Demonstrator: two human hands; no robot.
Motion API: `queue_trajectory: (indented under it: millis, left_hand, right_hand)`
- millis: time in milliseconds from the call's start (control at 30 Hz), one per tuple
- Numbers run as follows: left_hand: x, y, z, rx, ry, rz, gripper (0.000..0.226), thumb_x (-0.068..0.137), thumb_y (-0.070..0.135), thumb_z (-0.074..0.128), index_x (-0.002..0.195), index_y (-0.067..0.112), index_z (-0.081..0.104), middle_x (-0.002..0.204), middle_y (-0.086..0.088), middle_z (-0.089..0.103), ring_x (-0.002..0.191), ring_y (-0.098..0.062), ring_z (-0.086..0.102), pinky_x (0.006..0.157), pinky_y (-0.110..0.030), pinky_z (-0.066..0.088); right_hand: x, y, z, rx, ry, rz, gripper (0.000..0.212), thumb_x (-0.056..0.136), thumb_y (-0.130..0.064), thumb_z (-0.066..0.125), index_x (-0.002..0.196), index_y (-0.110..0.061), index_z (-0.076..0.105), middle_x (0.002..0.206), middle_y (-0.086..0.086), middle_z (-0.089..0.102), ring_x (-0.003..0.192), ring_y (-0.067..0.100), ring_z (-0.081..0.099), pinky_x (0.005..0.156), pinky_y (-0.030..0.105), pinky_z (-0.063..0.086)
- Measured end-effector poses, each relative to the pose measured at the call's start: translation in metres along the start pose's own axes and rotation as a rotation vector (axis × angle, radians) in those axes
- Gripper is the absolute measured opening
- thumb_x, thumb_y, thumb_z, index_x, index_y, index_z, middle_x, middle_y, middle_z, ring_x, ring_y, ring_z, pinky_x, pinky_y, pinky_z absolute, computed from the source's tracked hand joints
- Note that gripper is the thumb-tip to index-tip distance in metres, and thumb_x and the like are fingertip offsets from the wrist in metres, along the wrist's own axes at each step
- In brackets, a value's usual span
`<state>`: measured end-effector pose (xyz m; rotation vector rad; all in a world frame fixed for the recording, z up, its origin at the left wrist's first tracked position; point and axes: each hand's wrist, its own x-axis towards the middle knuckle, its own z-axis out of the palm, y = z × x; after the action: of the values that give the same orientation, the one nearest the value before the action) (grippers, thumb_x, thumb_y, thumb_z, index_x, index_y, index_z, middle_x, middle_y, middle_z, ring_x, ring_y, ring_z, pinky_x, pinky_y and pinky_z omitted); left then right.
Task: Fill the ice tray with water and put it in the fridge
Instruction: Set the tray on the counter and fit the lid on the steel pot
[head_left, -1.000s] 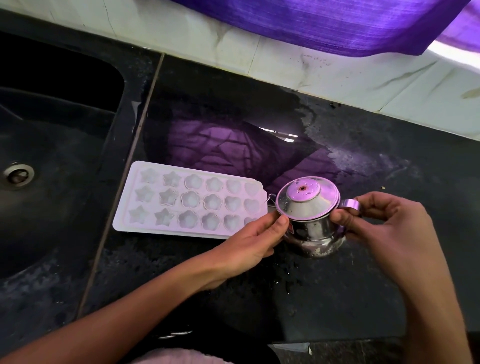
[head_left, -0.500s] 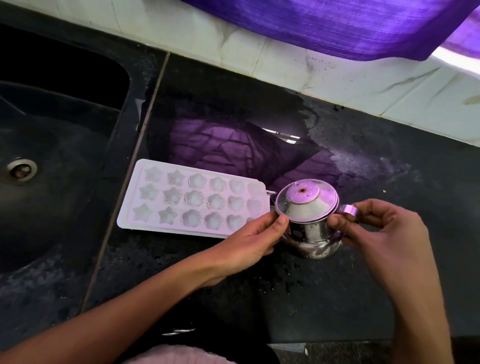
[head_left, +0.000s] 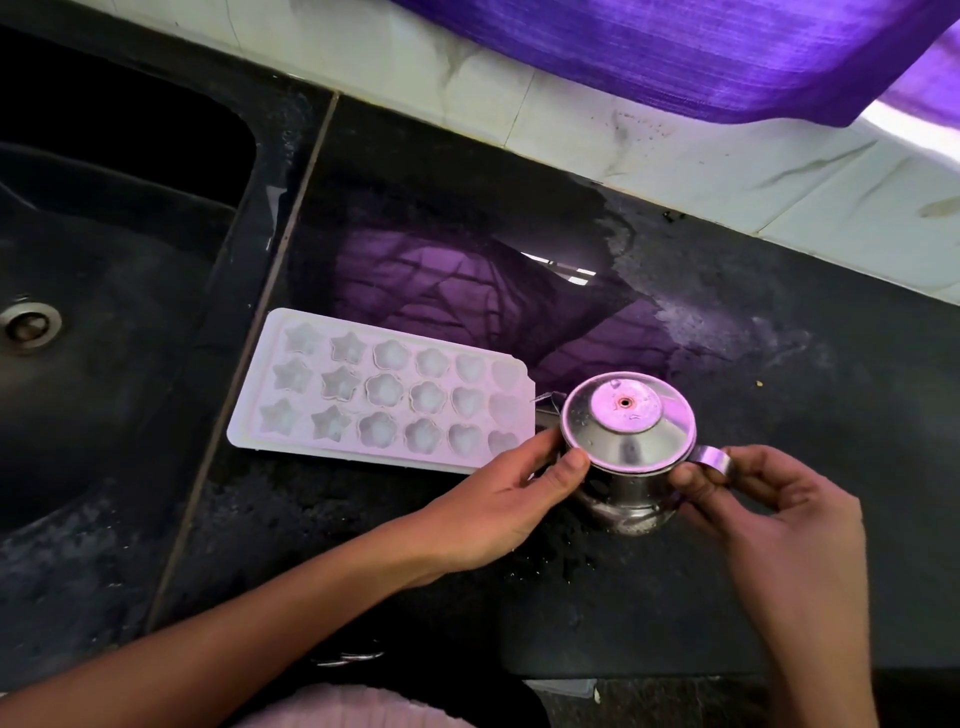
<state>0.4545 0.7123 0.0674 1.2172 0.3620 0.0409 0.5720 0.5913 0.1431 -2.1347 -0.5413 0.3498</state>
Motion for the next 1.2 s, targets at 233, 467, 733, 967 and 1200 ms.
queue_trajectory:
  millis: [233, 467, 733, 967, 1200]
  left_hand:
    - [-0.006, -0.011, 0.004, 0.016, -0.001, -0.026, 0.062, 0.085, 0.057, 0.036, 0.143, 0.036, 0.032, 0.142, 0.023, 0.041, 0.129, 0.012, 0.035, 0.112, -0.026, 0.030]
    - [-0.010, -0.011, 0.011, 0.007, -0.024, -0.033, 0.062, 0.083, 0.054, 0.033, 0.142, 0.034, 0.032, 0.117, 0.039, 0.026, 0.112, 0.019, 0.019, 0.111, -0.029, 0.032]
    - [-0.015, -0.007, 0.015, -0.008, -0.061, -0.065, 0.032, 0.081, 0.053, 0.034, 0.113, 0.056, 0.036, 0.121, 0.038, 0.045, 0.119, 0.017, 0.039, 0.106, -0.011, 0.030]
    - [-0.016, -0.007, 0.017, -0.024, -0.107, -0.041, 0.032, 0.082, 0.053, 0.034, 0.113, 0.058, 0.034, 0.126, 0.038, 0.042, 0.126, 0.014, 0.036, 0.107, -0.012, 0.028]
    - [-0.017, -0.004, 0.017, -0.013, -0.102, -0.017, 0.034, 0.082, 0.052, 0.034, 0.116, 0.058, 0.032, 0.129, 0.037, 0.041, 0.127, 0.015, 0.035, 0.107, -0.011, 0.028]
  right_hand:
    - [-0.004, 0.006, -0.003, -0.037, -0.039, 0.008, 0.018, 0.063, -0.018, 0.080, 0.073, -0.030, 0.071, 0.067, -0.004, 0.072, 0.066, 0.014, 0.068, 0.070, 0.039, 0.058]
    - [-0.005, 0.006, -0.006, -0.123, -0.057, -0.024, 0.019, 0.066, -0.009, 0.080, 0.062, -0.022, 0.067, 0.064, -0.012, 0.071, 0.058, 0.000, 0.065, 0.063, 0.026, 0.056]
    - [-0.010, 0.006, -0.011, -0.170, -0.052, -0.035, 0.018, 0.066, -0.010, 0.081, 0.063, -0.021, 0.067, 0.063, -0.014, 0.070, 0.056, -0.002, 0.062, 0.062, 0.022, 0.052]
    - [-0.012, 0.003, -0.015, -0.186, -0.041, -0.056, 0.021, 0.064, -0.010, 0.082, 0.061, -0.023, 0.066, 0.061, -0.020, 0.068, 0.056, -0.009, 0.060, 0.057, 0.007, 0.047]
    - [-0.012, -0.001, -0.017, -0.159, -0.035, -0.068, 0.020, 0.063, -0.009, 0.082, 0.062, -0.022, 0.067, 0.060, -0.019, 0.068, 0.055, -0.007, 0.060, 0.056, 0.003, 0.045]
